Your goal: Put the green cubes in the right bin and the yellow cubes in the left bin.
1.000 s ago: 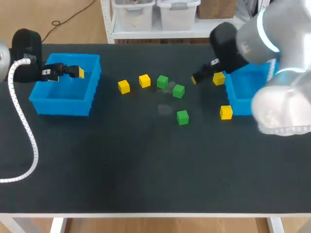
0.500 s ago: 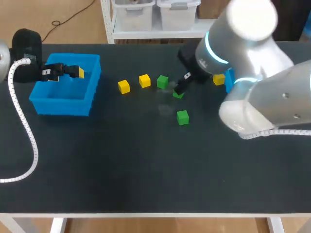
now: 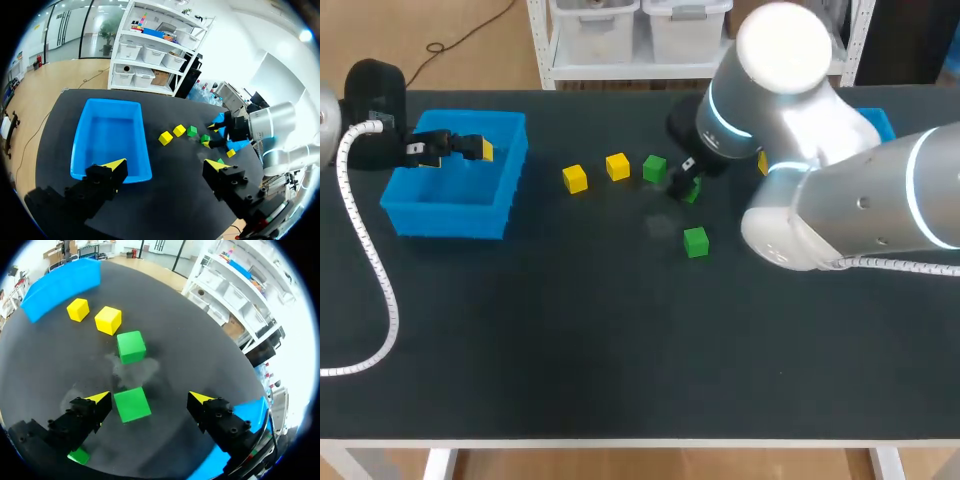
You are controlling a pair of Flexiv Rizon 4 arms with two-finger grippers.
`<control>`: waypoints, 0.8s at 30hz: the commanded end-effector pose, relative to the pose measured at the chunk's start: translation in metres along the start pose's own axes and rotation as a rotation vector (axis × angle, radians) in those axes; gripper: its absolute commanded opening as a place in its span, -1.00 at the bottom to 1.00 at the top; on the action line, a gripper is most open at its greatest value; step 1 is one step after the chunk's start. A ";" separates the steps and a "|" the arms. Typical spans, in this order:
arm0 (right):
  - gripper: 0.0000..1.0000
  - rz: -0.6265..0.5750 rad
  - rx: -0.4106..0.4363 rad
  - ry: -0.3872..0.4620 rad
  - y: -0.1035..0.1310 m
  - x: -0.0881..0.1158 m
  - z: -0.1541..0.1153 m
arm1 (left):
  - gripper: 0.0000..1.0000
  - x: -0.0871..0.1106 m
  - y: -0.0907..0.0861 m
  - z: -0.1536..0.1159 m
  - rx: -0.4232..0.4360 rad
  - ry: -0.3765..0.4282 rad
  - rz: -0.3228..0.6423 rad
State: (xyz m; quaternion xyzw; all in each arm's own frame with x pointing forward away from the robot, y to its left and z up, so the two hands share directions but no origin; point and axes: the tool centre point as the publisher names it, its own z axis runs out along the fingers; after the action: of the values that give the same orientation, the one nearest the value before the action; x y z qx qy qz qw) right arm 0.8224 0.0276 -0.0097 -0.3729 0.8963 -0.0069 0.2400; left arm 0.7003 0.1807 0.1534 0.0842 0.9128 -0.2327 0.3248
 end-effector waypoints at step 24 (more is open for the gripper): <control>-1.00 0.136 0.169 -0.110 -0.054 -0.004 -0.080 | 1.00 0.002 0.003 0.000 0.015 -0.008 0.003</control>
State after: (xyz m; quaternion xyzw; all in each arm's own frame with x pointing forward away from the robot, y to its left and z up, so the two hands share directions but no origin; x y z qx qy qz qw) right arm 0.8529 0.0054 0.0355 -0.3124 0.9097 -0.0356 0.2713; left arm 0.7002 0.1807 0.1534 0.0843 0.9128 -0.2327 0.3248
